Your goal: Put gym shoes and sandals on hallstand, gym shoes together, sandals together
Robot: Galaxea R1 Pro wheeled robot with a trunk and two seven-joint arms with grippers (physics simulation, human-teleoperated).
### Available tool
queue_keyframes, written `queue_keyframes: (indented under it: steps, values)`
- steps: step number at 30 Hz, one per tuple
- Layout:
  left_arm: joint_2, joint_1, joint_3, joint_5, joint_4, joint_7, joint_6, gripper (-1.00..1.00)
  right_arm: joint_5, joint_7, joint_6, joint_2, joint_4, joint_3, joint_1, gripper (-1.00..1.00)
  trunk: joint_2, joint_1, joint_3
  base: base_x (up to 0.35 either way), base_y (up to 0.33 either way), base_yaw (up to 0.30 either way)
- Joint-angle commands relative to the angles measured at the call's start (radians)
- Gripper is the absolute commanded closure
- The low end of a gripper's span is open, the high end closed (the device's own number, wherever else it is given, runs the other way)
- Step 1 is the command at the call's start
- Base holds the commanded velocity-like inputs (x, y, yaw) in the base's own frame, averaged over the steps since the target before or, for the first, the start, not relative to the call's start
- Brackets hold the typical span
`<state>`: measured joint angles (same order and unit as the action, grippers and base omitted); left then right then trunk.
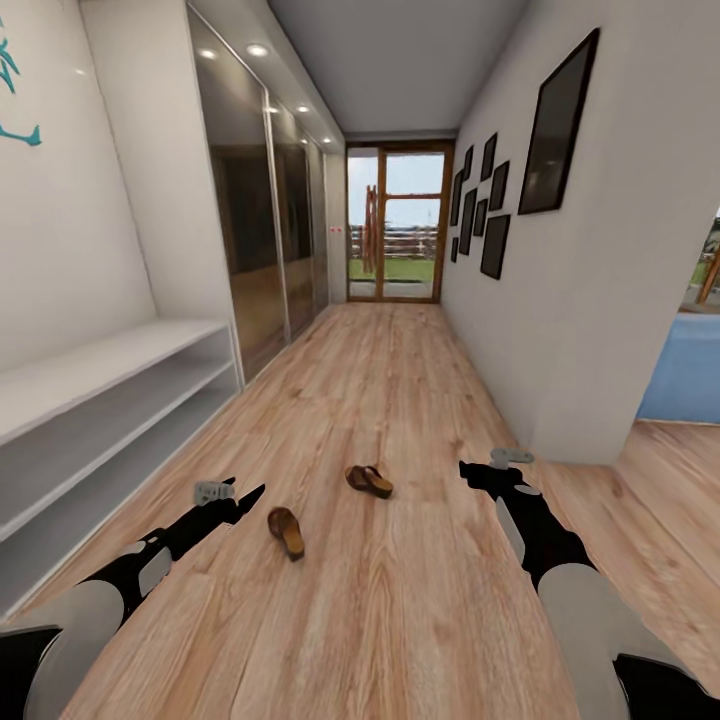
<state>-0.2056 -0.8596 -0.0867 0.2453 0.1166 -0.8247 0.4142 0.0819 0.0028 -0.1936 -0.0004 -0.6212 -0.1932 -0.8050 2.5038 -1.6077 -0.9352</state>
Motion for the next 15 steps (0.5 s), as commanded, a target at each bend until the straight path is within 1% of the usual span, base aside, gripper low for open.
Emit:
queue_keyframes:
  steps: [1,7,15]
  values:
    - [0.0,-0.001,-0.008,-0.004,-0.002,-0.005,0.003,-1.0,0.009,0.0,-0.006,0.0,-0.002,-0.002,0.0,-1.0,0.0,0.0,-0.001,0.339,-0.168,0.0]
    - [0.0,-0.001,-0.008,-0.004,-0.002,-0.005,0.003,-1.0,0.008,0.0,-0.006,0.0,-0.002,-0.002,0.0,-1.0,0.0,0.0,-0.001,0.327,-0.175,0.019]
    - [0.0,-0.001,-0.008,-0.004,-0.002,-0.005,0.003,-1.0,0.008,0.0,-0.006,0.0,-0.002,-0.002,0.0,-1.0,0.0,0.0,-0.001,0.311,-0.185,0.087]
